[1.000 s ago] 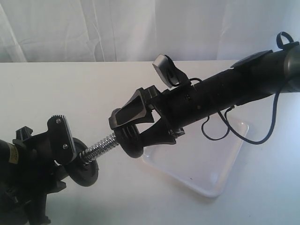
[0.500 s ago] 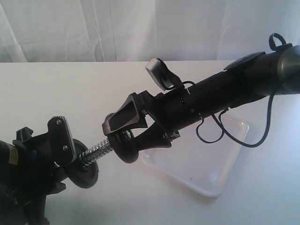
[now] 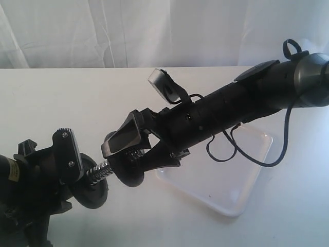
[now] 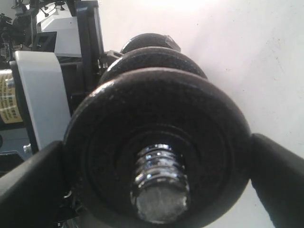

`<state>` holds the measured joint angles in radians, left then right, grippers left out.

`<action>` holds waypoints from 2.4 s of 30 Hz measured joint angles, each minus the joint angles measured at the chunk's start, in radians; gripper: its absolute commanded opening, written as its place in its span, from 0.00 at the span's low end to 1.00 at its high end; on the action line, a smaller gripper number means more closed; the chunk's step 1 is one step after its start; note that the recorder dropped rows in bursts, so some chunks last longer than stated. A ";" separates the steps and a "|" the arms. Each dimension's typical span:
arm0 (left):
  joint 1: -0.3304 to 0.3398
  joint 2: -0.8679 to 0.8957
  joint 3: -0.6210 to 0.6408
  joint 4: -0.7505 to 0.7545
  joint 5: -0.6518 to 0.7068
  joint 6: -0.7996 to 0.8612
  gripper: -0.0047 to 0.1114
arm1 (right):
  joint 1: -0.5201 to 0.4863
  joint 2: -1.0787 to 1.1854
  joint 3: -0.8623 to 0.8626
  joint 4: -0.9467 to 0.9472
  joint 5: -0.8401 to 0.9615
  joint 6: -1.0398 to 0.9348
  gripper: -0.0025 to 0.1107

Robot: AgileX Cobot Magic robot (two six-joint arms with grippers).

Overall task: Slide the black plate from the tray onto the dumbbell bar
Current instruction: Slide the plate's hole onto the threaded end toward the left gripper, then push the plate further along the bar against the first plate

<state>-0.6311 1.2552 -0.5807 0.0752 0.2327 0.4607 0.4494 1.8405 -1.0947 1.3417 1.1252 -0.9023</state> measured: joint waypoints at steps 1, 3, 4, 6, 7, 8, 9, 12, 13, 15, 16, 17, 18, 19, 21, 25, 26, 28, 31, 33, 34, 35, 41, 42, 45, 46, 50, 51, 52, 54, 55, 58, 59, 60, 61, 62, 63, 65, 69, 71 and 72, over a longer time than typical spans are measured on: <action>0.000 0.000 0.000 0.000 0.000 0.000 0.04 | 0.000 0.000 0.000 0.000 0.000 0.000 0.02; 0.000 0.000 0.000 0.000 0.000 0.002 0.04 | 0.000 0.000 0.000 0.000 -0.001 0.000 0.02; 0.000 0.000 0.000 0.000 0.000 0.002 0.04 | 0.000 0.000 0.000 0.000 -0.001 0.000 0.02; 0.000 0.000 0.000 0.000 0.002 0.002 0.04 | 0.005 0.000 0.000 0.000 -0.004 -0.002 0.02; 0.000 0.000 0.000 0.000 0.002 0.002 0.04 | 0.009 0.000 0.000 0.000 -0.009 -0.002 0.02; 0.000 0.000 0.000 0.000 0.002 0.004 0.04 | 0.016 0.000 0.000 0.000 -0.013 -0.007 0.02; 0.000 0.000 0.000 0.000 0.002 0.004 0.04 | 0.021 0.000 0.000 0.000 -0.021 -0.013 0.02; -0.001 0.000 0.000 0.000 0.004 0.004 0.04 | 0.038 0.002 0.000 0.000 -0.039 -0.023 0.02; -0.001 0.000 0.000 0.000 0.005 0.004 0.04 | 0.043 0.002 0.000 0.000 -0.043 -0.023 0.02; -0.001 -0.001 0.000 0.000 0.007 0.008 0.04 | 0.054 0.002 0.000 0.000 -0.052 -0.025 0.02; -0.003 -0.001 0.000 0.000 0.006 0.010 0.04 | 0.059 0.002 0.000 0.002 -0.055 -0.025 0.02; -0.002 -0.002 0.000 0.000 0.009 0.012 0.04 | 0.064 0.004 0.000 0.002 -0.056 -0.025 0.02; -0.002 -0.004 0.000 0.000 0.012 0.012 0.04 | 0.066 0.004 0.000 0.002 -0.058 -0.025 0.02; -0.002 -0.004 0.000 0.000 0.014 0.014 0.04 | 0.069 0.004 0.000 0.002 -0.058 -0.025 0.02; -0.002 -0.005 0.000 0.000 0.016 0.015 0.04 | 0.075 0.004 0.000 0.002 -0.062 -0.025 0.02; -0.005 -0.005 0.000 -0.002 0.016 0.015 0.04 | 0.079 0.004 0.000 0.002 -0.069 -0.025 0.02; -0.005 -0.005 0.000 -0.002 0.016 0.015 0.04 | 0.079 0.004 0.000 0.002 -0.069 -0.025 0.02; -0.005 -0.005 0.000 -0.002 0.017 0.015 0.04 | 0.079 0.004 0.000 0.002 -0.069 -0.025 0.02; -0.005 -0.005 0.000 -0.002 0.017 0.015 0.04 | 0.079 0.004 0.000 0.002 -0.069 -0.025 0.05; -0.005 -0.005 0.000 -0.002 0.017 0.015 0.04 | 0.079 0.004 0.000 0.002 -0.069 -0.025 0.12; -0.005 -0.005 0.000 -0.002 0.017 0.015 0.04 | 0.079 0.004 0.000 0.002 -0.069 -0.025 0.17; -0.005 -0.005 0.000 -0.002 0.017 0.015 0.04 | 0.079 0.004 0.000 0.002 -0.069 -0.025 0.23; -0.005 -0.005 0.000 -0.002 0.017 0.015 0.04 | 0.079 0.004 0.000 0.002 -0.069 -0.040 0.68; -0.005 -0.005 0.000 -0.002 0.017 0.015 0.04 | 0.079 0.004 0.000 0.002 -0.069 -0.040 0.73; -0.005 -0.005 0.000 -0.002 0.017 0.015 0.04 | 0.079 0.004 0.000 0.002 -0.069 -0.043 0.85; -0.005 -0.005 0.000 -0.002 0.019 0.015 0.04 | 0.079 0.004 0.000 0.002 -0.069 -0.043 0.87; -0.005 -0.005 0.000 -0.002 0.014 0.011 0.04 | 0.082 0.004 0.000 -0.024 -0.037 -0.045 0.89; -0.005 -0.006 0.000 -0.002 0.009 0.006 0.04 | 0.084 0.004 0.002 -0.031 -0.025 -0.045 0.89; -0.002 -0.006 0.000 -0.002 0.004 0.000 0.04 | 0.086 0.004 0.002 -0.042 -0.011 -0.045 0.89; 0.002 -0.006 0.000 0.001 -0.008 -0.007 0.04 | 0.089 0.004 0.007 -0.045 0.021 -0.045 0.89; 0.004 -0.006 0.000 0.004 -0.013 -0.011 0.04 | 0.091 0.004 0.007 -0.045 0.043 -0.045 0.89; 0.006 -0.004 0.000 0.004 -0.020 -0.018 0.04 | 0.100 0.002 0.007 -0.029 0.083 -0.047 0.89; 0.006 -0.004 0.000 0.002 -0.011 -0.018 0.04 | 0.100 0.000 0.007 -0.015 0.084 -0.047 0.89; 0.006 -0.004 0.000 0.000 0.004 -0.018 0.04 | 0.100 0.000 0.007 -0.005 0.085 -0.049 0.89; 0.006 -0.004 0.000 0.000 0.014 -0.016 0.04 | 0.100 0.000 0.007 -0.004 0.087 -0.049 0.89; 0.006 -0.004 0.000 -0.002 0.026 -0.016 0.04 | 0.100 0.000 0.007 -0.004 0.087 -0.049 0.89; 0.006 -0.004 0.000 -0.004 0.035 -0.016 0.04 | 0.100 0.000 0.007 -0.002 0.087 -0.049 0.89; 0.006 -0.004 0.000 -0.004 0.051 -0.018 0.04 | 0.100 -0.002 0.007 -0.002 0.087 -0.049 0.89; 0.006 -0.004 0.001 -0.004 0.065 -0.018 0.04 | 0.100 -0.002 0.007 -0.021 0.087 -0.050 0.89; 0.006 -0.004 0.001 -0.004 0.065 -0.018 0.04 | 0.100 -0.002 0.007 -0.037 0.087 -0.050 0.88; 0.006 -0.004 0.001 -0.004 0.063 -0.018 0.04 | 0.100 -0.002 0.007 -0.045 0.087 -0.050 0.88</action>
<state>-0.6253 1.2508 -0.5800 0.0710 0.2962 0.4425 0.5493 1.8386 -1.0881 1.2967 1.2119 -0.9519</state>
